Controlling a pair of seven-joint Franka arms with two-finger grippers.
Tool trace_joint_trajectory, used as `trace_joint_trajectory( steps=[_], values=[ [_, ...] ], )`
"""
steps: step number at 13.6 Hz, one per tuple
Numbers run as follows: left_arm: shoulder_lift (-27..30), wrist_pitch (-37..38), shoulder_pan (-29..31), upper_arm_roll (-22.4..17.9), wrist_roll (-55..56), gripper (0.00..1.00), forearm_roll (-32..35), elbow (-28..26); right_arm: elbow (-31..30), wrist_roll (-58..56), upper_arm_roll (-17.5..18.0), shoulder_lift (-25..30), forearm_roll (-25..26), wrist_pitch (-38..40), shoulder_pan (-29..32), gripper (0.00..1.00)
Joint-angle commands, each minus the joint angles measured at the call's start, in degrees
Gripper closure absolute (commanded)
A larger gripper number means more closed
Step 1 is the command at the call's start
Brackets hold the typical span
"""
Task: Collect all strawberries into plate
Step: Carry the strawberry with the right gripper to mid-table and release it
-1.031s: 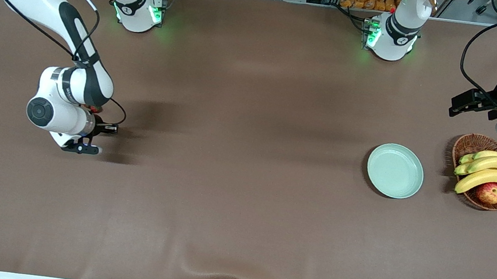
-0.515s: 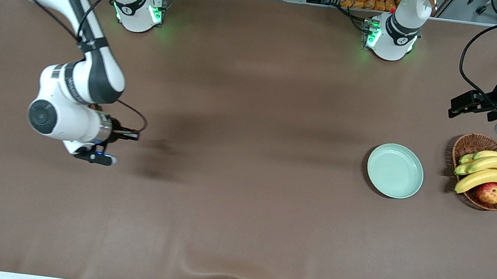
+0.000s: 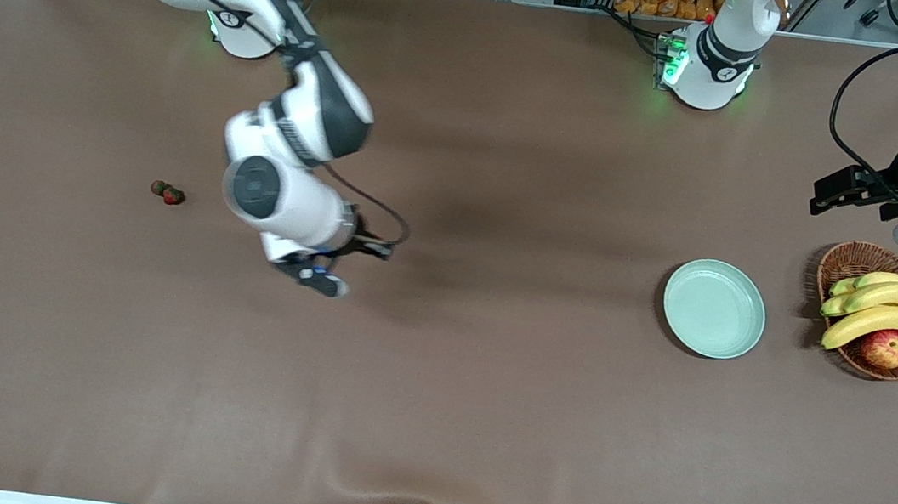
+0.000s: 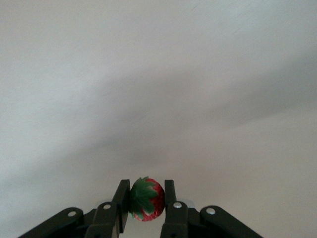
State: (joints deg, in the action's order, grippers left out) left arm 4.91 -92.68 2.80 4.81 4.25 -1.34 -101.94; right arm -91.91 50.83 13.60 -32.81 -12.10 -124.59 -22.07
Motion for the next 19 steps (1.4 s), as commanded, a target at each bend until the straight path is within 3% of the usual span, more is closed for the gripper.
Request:
trace_joint_trajectory(
  steps=[1, 4, 7, 9, 10, 11, 12, 15, 19],
  values=[
    [0.72, -1.01, 0.10, 0.29, -0.91, 0.00, 0.99, -0.89, 6.12, 9.33, -0.51, -7.07, -0.65, -6.85, -6.29, 1.00],
    [0.54, -1.10, -0.17, 0.90, -0.91, 0.00, 0.99, -0.81, 11.39, 17.97, -0.51, -15.07, -0.47, -17.85, -13.59, 1.00],
    [0.54, -1.10, -0.08, 0.90, -0.91, 0.00, 0.99, -0.81, 17.54, 23.25, -0.60, -21.49, -0.38, -23.14, -18.96, 1.00],
    [0.46, -1.10, 0.01, 0.90, -0.91, 0.00, 0.99, -0.98, 18.44, 23.96, -0.86, -23.78, -0.29, -25.34, -20.82, 1.00],
    [0.54, -1.01, 0.18, 0.90, -0.91, 0.00, 0.99, -0.98, 18.35, 23.88, -0.95, -23.79, -0.29, -25.70, -20.91, 0.87],
    [0.46, -1.01, 0.18, 0.90, -0.91, 0.00, 0.99, -0.89, 18.35, 23.88, -0.95, -23.71, -0.29, -25.36, -20.83, 0.24],
    [0.37, -1.01, 0.18, 0.90, -0.91, 0.00, 0.90, -0.89, 18.35, 24.05, -1.03, -23.71, 0.05, -25.44, -20.91, 0.00],
    [-0.33, -1.01, 0.01, 0.90, -0.91, 0.00, 0.90, -0.89, 18.00, 23.62, -1.56, -20.38, 1.20, -22.74, -20.05, 0.00],
    [-2.44, -0.66, -0.87, 2.13, 0.41, 0.00, 0.82, 0.68, 18.35, 18.98, -1.21, -12.91, 1.38, -3.77, -11.18, 0.00]
  ],
)
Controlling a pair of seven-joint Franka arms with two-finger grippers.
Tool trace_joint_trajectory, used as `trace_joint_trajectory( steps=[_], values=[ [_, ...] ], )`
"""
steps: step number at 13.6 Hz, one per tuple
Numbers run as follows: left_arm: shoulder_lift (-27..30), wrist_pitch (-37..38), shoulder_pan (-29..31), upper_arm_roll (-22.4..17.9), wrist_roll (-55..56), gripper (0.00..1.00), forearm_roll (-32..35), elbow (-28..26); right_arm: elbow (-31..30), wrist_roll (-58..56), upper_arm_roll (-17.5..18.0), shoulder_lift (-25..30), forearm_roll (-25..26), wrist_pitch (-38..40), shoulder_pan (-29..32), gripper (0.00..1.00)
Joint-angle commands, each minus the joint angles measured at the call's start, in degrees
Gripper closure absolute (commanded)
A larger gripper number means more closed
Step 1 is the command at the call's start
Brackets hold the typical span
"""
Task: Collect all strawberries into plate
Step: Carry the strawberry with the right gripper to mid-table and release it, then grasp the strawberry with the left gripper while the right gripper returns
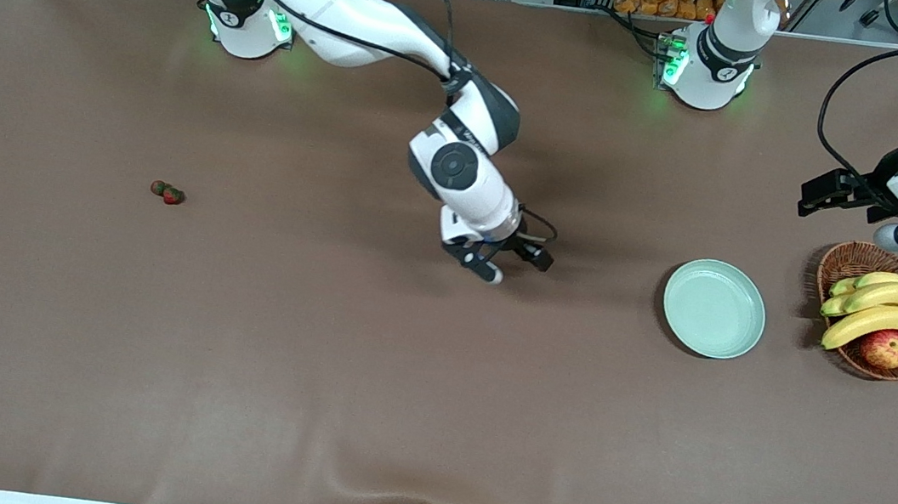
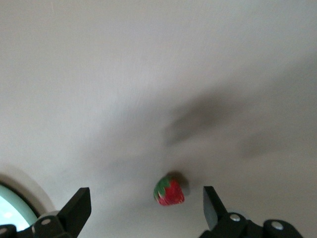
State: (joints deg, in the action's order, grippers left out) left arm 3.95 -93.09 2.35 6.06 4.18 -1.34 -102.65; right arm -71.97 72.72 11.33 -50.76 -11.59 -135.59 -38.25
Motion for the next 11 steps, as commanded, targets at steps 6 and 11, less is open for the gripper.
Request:
trace_joint_trajectory(
  steps=[6, 11],
  values=[
    [-8.59, -6.64, -1.56, 10.44, 14.31, 0.00, 0.20, 3.42, -3.95, -20.72, 0.72, 12.43, 6.90, 24.55, 17.92, 0.00],
    [-15.63, -14.90, -7.96, 15.73, 31.14, 0.00, 1.16, 0.44, -18.87, -39.11, 0.72, 21.66, 14.48, 24.50, 28.74, 0.00]
  ],
)
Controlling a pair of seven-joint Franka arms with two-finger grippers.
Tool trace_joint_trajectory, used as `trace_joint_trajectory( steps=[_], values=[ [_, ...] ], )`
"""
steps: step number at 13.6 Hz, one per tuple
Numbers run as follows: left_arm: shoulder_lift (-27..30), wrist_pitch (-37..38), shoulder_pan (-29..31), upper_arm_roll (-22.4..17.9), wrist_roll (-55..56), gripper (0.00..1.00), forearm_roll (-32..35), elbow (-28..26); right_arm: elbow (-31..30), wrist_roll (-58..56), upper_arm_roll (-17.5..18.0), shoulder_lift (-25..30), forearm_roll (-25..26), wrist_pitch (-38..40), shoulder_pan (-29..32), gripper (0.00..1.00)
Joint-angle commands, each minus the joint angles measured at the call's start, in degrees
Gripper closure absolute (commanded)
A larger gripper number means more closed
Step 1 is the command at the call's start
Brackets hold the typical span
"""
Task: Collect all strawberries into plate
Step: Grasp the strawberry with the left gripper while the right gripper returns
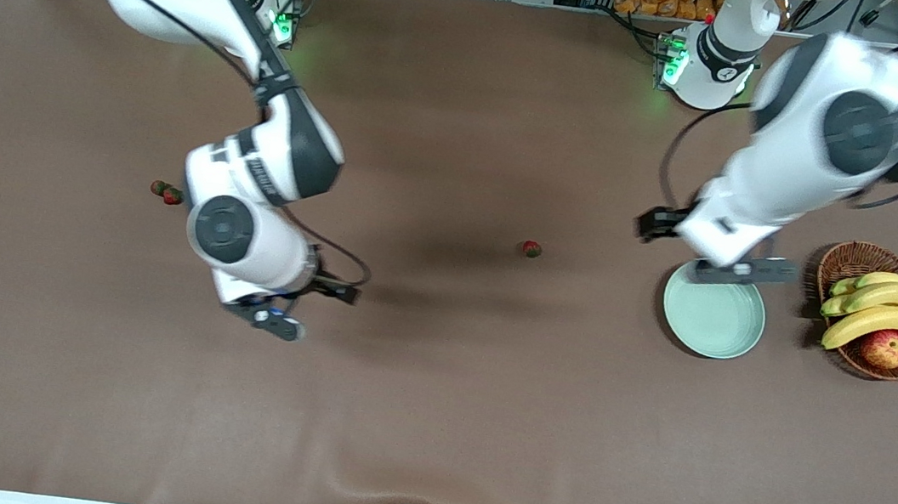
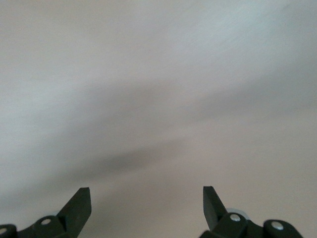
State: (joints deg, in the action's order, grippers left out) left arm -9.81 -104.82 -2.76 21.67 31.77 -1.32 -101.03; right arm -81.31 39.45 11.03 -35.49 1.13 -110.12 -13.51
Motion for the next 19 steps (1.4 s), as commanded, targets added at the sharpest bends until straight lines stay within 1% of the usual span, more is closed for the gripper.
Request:
trace_joint_trajectory(
  steps=[1, 3, 4, 5, 6, 8, 10, 11, 13, 14, 15, 16, 19],
  values=[
    [-1.97, -6.86, -4.86, 0.13, 4.86, 0.00, 2.18, -3.89, -12.70, -9.01, 1.01, 8.22, 1.86, -1.58, 6.02, 0.00],
    [-3.54, -13.72, -7.51, 0.21, 12.05, 0.00, 3.33, -8.03, -19.03, -17.08, 1.01, 12.00, 2.12, -2.20, 10.93, 0.00],
    [-4.94, -15.92, -9.35, 0.13, 14.69, 0.00, 4.29, -9.09, -22.02, -20.78, 1.01, 13.59, 2.12, -2.20, 13.57, 0.00],
    [-6.87, -17.69, -10.93, 0.13, 18.11, 0.00, 4.91, -9.36, -24.83, -22.56, 1.01, 15.17, 2.21, -2.20, 14.90, 0.00],
    [-9.24, -19.70, -11.91, 0.13, 21.46, 0.00, 5.62, -9.36, -27.30, -22.66, 0.92, 16.58, 3.34, -2.20, 15.44, 0.00],
    [-13.11, -23.66, -13.32, 0.13, 22.63, 0.00, 8.59, -9.45, -32.48, -22.66, 0.92, 19.21, 9.21, -2.99, 16.14, 0.00],
    [-16.45, -26.13, -14.37, 0.13, 23.94, 0.00, 12.72, -9.36, -38.19, -24.06, 1.01, 22.20, 11.95, -6.76, 18.85, 0.00],
    [-17.86, -27.27, -14.81, 0.13, 24.56, 0.00, 13.44, -9.36, -40.22, -27.98, 1.01, 23.00, 12.40, -8.95, 21.13, 0.00],
    [-20.15, -29.03, -14.82, 0.13, 24.65, 0.14, 13.88, -9.36, -43.74, -37.47, 1.01, 23.18, 12.41, -15.18, 27.54, 0.00],
    [-20.94, -29.48, -14.99, 0.13, 25.00, 0.20, 13.88, -9.36, -45.06, -39.00, 1.01, 22.83, 12.41, -17.30, 29.31, 0.00],
    [-21.73, -30.35, -15.17, 0.04, 25.18, 0.28, 13.88, -9.36, -46.81, -39.27, 1.01, 22.74, 12.41, -19.06, 30.46, 0.00],
    [-22.26, -31.32, -14.99, -0.13, 25.18, 0.33, 13.88, -9.36, -49.09, -39.27, 1.01, 22.74, 12.41, -21.52, 30.99, 0.00],
    [-23.85, -33.00, -15.17, -0.31, 26.93, 0.33, 14.14, -9.36, -55.08, -39.19, 1.10, 22.39, 12.32, -29.34, 32.93, 0.00]
  ],
)
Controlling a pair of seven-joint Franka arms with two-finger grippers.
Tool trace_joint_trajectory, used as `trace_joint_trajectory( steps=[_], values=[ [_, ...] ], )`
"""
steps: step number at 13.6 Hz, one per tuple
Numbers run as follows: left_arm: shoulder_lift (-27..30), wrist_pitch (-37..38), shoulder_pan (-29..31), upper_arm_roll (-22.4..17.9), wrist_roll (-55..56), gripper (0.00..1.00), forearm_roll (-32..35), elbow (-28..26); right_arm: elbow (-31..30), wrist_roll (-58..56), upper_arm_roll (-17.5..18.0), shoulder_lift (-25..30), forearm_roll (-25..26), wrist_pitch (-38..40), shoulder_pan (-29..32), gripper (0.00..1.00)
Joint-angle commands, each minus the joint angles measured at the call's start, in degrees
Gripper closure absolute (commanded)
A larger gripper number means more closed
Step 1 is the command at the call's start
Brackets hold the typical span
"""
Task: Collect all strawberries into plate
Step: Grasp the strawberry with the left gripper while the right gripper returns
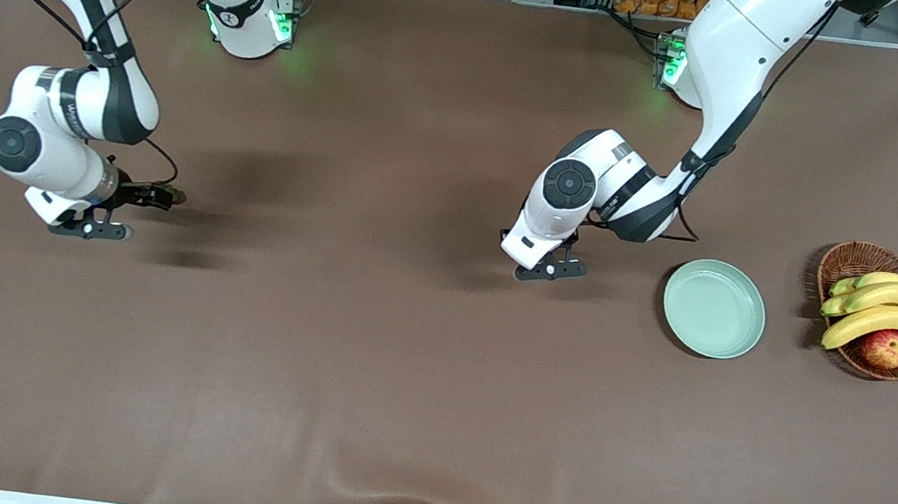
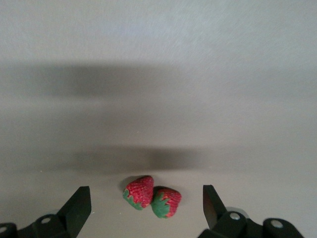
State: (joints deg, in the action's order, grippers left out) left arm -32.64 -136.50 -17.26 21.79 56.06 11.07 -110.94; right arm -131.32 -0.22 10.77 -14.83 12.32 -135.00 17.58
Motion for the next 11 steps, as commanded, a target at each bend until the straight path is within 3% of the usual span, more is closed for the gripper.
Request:
trace_joint_trajectory(
  steps=[1, 2, 4, 6, 9, 11],
  values=[
    [-1.46, -1.31, -0.67, -0.43, 2.91, 0.35, 2.98, 0.55, -6.56, 0.49, 1.36, 1.65, 1.13, -6.31, 1.93, 0.00],
    [-1.98, -1.31, -0.58, -0.43, 3.17, 0.38, 3.42, 0.55, -7.10, 0.49, 1.36, 1.56, 1.13, -6.67, 2.54, 0.00],
    [-2.95, -1.40, -0.76, -0.52, 4.05, 0.43, 3.52, 0.73, -7.81, 0.57, 1.36, 1.47, 1.13, -6.76, 2.73, 0.21],
    [-3.13, -1.49, -0.67, -0.52, 4.06, 0.58, 3.60, 0.90, -7.81, 0.75, 1.45, 1.30, 1.13, -6.76, 2.38, 0.38],
    [-2.69, -1.40, -0.58, -0.43, 3.88, 1.00, 3.61, 1.26, -7.81, 1.10, 1.53, 0.59, 1.04, -6.76, 2.02, 0.45],
    [-0.51, -0.44, 1.16, -0.43, 3.36, 1.00, 3.87, 0.73, -7.81, 1.10, 1.53, 0.16, 1.04, -6.76, 2.02, 0.45]
  ],
)
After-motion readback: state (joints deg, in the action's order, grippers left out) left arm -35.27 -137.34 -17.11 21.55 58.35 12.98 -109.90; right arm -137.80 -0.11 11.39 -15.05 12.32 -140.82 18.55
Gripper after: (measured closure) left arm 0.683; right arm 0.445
